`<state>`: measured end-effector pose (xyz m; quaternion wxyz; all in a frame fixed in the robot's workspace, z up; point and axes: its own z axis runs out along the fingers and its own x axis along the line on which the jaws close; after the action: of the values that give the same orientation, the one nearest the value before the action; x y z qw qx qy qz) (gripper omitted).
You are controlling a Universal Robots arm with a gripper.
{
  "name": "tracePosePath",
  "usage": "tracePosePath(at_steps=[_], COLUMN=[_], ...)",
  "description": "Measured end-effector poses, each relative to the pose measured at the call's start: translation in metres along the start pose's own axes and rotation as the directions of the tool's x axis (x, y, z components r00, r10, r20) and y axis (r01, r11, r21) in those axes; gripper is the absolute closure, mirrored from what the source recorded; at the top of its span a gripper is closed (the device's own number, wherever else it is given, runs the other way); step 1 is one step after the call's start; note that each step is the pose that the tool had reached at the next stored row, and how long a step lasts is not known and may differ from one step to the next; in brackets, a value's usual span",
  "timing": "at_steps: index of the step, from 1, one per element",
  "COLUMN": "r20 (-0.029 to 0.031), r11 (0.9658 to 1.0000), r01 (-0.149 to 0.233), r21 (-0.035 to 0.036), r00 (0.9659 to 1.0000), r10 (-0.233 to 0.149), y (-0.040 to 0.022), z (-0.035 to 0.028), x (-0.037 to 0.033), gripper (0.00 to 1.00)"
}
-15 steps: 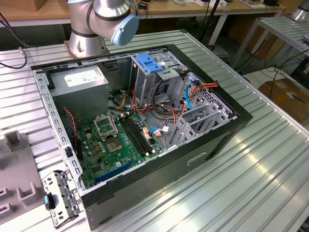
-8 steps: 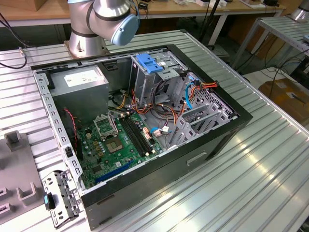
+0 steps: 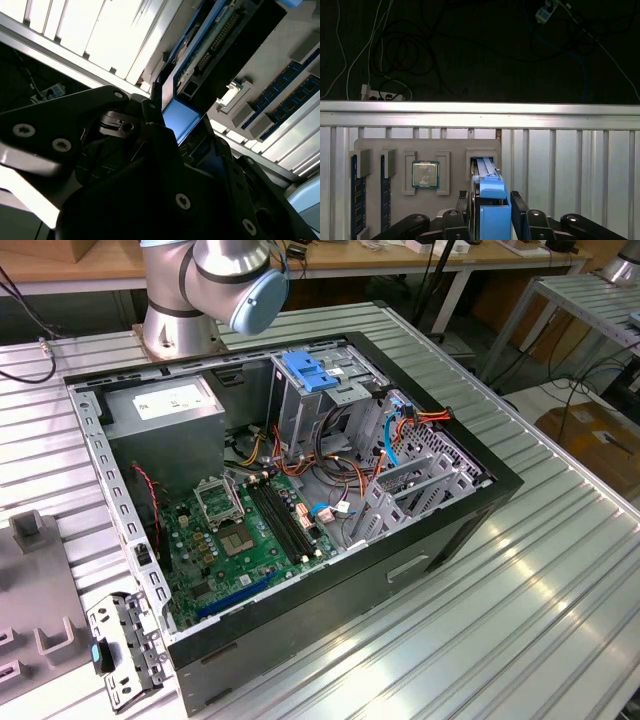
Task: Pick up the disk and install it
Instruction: 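Pick up the disk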
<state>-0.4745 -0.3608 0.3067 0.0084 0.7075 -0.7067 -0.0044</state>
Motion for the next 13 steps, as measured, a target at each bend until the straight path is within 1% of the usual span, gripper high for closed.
tracePosePath(at_steps=[6,10,13], r20=[0.0005,0.0006,0.0006], r11=[0.9997,0.9996,0.9996], r01=[-0.024,-0.028,-0.028], r21=[-0.0001,0.0000,0.0000], r00=[0.9997,0.9996,0.9996], r10=[0.024,0.028,0.028], y=[-0.0001,-0.0001,-0.0002], z=[0.0035,0.0061,0.0092], x=[0.0000,0.0000,-0.0001], gripper=[0.55,0.55,0.55])
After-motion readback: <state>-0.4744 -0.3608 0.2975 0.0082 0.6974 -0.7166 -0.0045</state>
